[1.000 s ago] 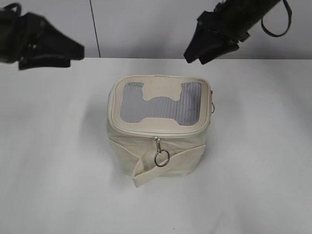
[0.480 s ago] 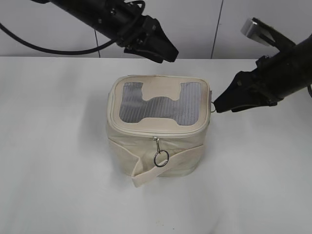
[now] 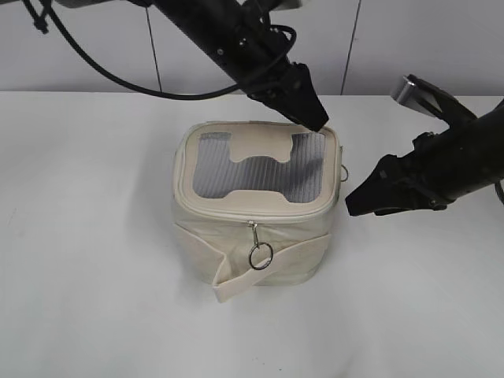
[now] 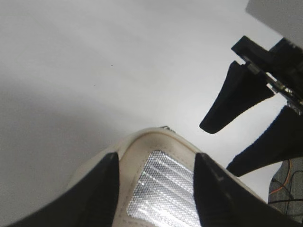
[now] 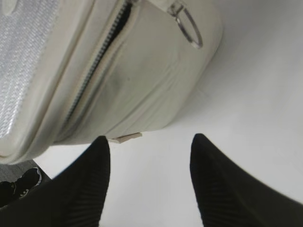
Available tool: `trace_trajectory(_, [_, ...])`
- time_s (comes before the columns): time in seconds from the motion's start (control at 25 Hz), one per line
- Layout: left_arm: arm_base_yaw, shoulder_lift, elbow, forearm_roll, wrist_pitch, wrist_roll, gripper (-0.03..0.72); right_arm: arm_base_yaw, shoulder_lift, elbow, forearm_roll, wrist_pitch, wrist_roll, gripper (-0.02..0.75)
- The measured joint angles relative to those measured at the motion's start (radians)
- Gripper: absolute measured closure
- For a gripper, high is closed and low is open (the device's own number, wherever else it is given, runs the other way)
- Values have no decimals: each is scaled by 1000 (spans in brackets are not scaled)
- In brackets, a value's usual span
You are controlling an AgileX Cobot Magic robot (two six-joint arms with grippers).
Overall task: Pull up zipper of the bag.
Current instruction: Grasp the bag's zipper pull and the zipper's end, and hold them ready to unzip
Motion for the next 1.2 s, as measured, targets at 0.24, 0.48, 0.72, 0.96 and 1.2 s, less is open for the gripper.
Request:
trace_trajectory(0.24, [-26,33,-24,39,-27,0,304,0,0,0,7,-41,-10,306])
trace_trajectory(0.48, [-31,33,-36,91,-53,1,312,0,0,7,7,-54,-19,306])
trace_trajectory(0.72, [-28,38,-101,88,-74,1,312,0,0,7,6,-62,-20,306])
trace_trajectory(0.96, [-28,61,-124,83,-47,3,312,0,0,7,5,-70,-21,306])
trace_trajectory(1.2, [-28,119,-124,64,12,8,315,0,0,7,3,-76,-21,306])
